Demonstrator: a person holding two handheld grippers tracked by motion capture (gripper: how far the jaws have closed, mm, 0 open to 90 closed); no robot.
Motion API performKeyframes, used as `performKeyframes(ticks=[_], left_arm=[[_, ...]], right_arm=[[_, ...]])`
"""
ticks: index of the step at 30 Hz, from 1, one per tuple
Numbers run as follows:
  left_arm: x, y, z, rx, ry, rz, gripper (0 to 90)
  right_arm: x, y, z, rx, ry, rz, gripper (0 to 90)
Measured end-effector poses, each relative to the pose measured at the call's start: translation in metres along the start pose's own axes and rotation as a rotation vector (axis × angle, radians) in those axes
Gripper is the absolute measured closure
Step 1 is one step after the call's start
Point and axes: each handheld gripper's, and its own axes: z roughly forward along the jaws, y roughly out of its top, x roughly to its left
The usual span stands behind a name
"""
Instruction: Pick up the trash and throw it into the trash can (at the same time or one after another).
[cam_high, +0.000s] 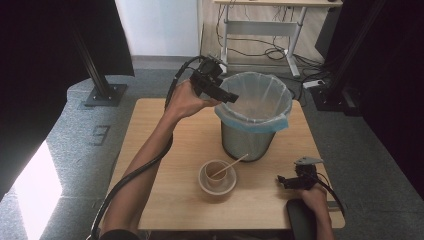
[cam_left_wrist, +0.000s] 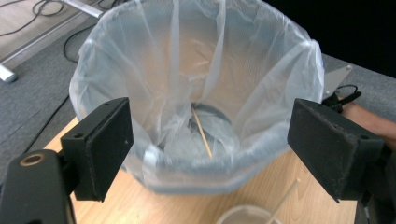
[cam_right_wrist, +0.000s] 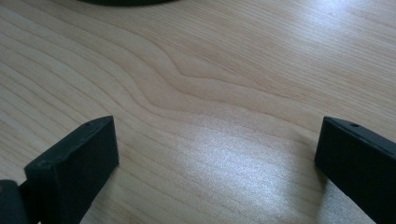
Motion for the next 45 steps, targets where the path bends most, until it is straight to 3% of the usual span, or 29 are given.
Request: performKeyframes(ticks=[6,11,19,27,29,33,45], left_arm=[[-0.012,-0.023,-0.011,-0.008,-0.013,0.027,14.6],[-0.018,-0.048,-0.016,-0.013,-0.018,0.025,16.5],[-0.026,-0.084,-0.009,-0.002,-0.033,0.028,17.5],[-0.034,-0.116,0.015,0.009,-0.057,0.030,17.6],[-0.035,-0.124,0.023,-0.002,-0.092,0.022,18.4],[-0.039,-0.136,0.036,0.007,-0.112,0.022,19.9],[-0.055,-0.160,0.079,0.049,-0.116,0.054,26.5]], right_arm=[[0.000,0.000,0.000,0.000,-0.001,0.000,0.0],[0.000,0.000,0.000,-0.001,0.000,0.000,0.0],[0.000,0.000,0.000,-0.001,-0.001,0.002,0.0],[0.000,0.000,0.000,0.000,-0.001,0.002,0.0],[0.000,0.000,0.000,0.000,-0.001,0.002,0.0],[0.001,0.000,0.000,0.000,-0.001,0.001,0.0],[0.001,0.000,0.000,-0.001,0.000,0.001,0.0]])
